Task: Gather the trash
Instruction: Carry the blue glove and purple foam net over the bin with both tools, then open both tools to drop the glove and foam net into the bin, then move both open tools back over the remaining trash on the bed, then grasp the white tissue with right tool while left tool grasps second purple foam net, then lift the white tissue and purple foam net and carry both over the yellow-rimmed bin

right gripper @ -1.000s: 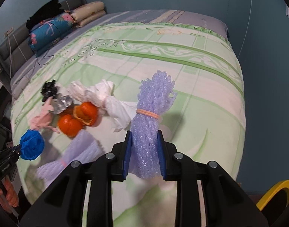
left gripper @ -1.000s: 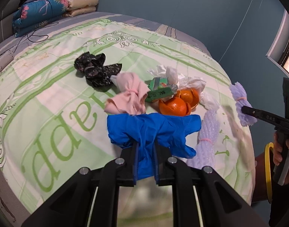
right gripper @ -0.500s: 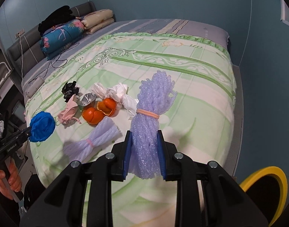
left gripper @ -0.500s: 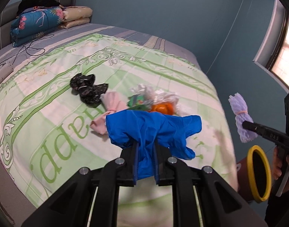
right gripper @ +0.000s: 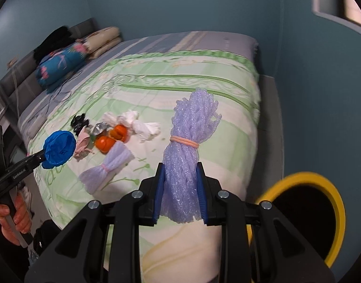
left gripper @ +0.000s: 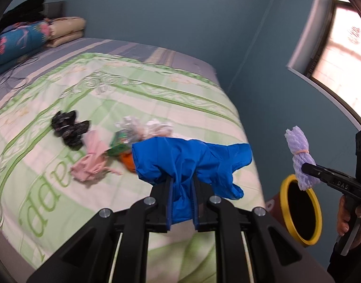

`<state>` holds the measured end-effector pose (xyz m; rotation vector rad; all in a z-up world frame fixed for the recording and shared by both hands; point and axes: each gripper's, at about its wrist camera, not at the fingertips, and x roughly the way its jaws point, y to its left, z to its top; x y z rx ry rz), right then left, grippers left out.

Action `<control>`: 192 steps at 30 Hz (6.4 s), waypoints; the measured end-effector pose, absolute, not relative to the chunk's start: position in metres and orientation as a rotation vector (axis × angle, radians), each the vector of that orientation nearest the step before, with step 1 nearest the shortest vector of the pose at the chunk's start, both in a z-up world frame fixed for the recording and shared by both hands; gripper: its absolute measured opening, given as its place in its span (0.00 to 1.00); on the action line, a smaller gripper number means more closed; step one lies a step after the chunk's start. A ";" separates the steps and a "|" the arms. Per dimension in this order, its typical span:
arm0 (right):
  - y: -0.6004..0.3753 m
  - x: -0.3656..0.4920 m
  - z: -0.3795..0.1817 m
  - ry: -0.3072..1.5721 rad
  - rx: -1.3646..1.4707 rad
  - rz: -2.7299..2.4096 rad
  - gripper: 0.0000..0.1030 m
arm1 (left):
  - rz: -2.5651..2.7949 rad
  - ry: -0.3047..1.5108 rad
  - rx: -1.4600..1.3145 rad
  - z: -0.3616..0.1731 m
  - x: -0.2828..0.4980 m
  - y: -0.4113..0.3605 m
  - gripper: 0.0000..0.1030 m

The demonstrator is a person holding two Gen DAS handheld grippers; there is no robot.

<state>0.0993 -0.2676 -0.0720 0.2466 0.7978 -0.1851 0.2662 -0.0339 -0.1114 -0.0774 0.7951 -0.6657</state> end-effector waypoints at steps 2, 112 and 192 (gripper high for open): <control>-0.272 0.083 -0.070 0.786 0.271 -0.234 0.24 | -0.712 0.790 -0.043 -0.107 0.261 -0.048 0.11; -0.261 0.219 -0.086 0.864 0.163 -0.088 0.53 | -0.659 0.882 0.004 -0.142 0.272 -0.072 0.65; -0.236 0.343 -0.191 1.132 0.355 0.126 0.09 | -0.623 1.024 -0.014 -0.205 0.292 -0.038 0.25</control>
